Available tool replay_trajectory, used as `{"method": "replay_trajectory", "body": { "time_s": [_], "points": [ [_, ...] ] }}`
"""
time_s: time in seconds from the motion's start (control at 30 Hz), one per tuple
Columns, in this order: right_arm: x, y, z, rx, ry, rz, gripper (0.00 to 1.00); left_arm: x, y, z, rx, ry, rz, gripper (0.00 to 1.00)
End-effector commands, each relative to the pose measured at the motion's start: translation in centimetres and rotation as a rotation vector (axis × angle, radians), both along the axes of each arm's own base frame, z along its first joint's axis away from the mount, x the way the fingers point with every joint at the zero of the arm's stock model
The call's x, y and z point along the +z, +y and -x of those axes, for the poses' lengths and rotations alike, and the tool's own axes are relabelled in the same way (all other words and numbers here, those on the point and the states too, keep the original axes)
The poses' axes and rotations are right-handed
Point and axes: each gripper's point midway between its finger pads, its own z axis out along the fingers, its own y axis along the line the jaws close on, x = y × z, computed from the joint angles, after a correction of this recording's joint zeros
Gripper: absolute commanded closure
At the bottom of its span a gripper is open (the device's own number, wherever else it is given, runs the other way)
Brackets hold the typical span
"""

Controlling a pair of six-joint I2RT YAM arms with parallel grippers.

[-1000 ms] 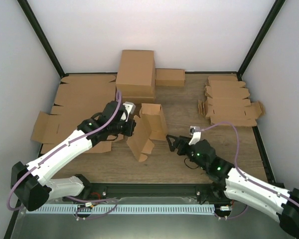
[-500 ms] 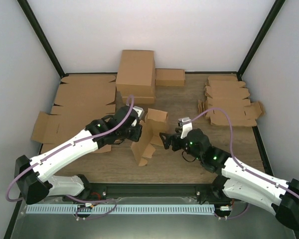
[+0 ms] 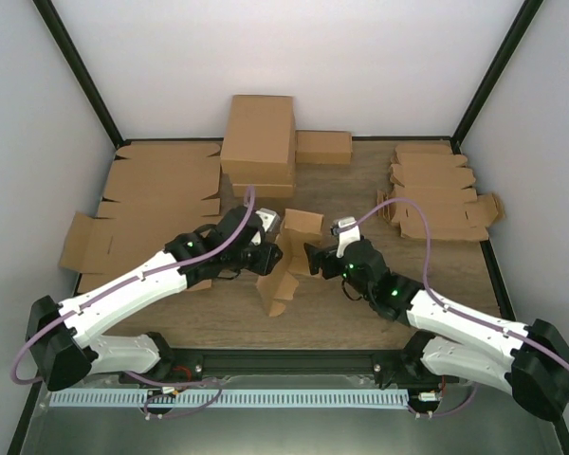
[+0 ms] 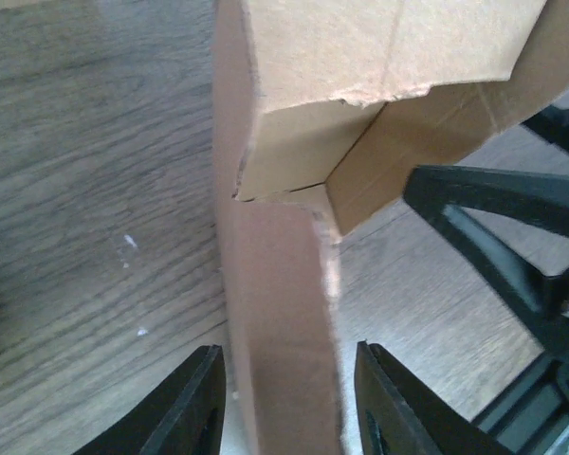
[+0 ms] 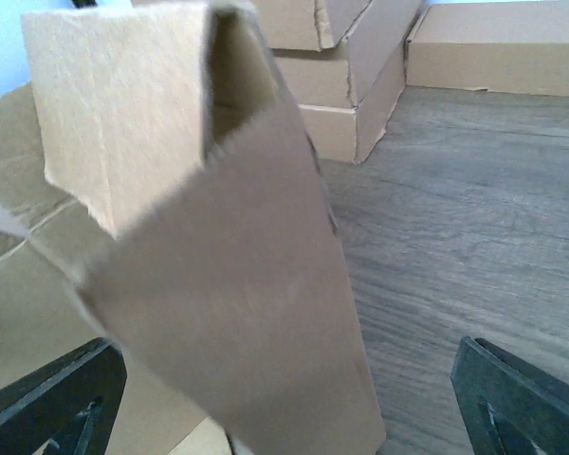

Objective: Fold the paper box

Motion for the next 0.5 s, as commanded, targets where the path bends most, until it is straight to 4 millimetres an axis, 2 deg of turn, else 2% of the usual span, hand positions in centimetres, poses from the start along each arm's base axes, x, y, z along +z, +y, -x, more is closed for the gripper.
{"method": "replay_trajectory", "body": {
  "time_s": [0.0,0.13,0.23,0.33,0.47],
  "points": [
    [1.7,-0.4,-1.5,-0.081,-0.078,-0.02,0.05,2.1,-1.9,0.4,-0.066,-0.015,0.099,0.55],
    [1.8,-0.7,-1.9,-0.114,-0.087,-0.021,0.09,4.5,-2.5,0.2,-0.071,-0.027,0.186,0.37],
    [1.7,-1.1,-1.9,-0.128,-0.097,-0.019,0.09,6.7,-2.2,-0.6,-0.053,-0.042,0.269,0.22],
    [1.5,-1.4,-1.8,-0.134,-0.108,-0.023,0.09,7.8,-1.1,-2.0,-0.038,-0.025,0.357,0.19],
    [1.3,-1.2,-1.7,-0.116,-0.111,-0.021,0.09,7.5,-0.4,-3.6,-0.022,0.027,0.425,0.19]
  ]
}}
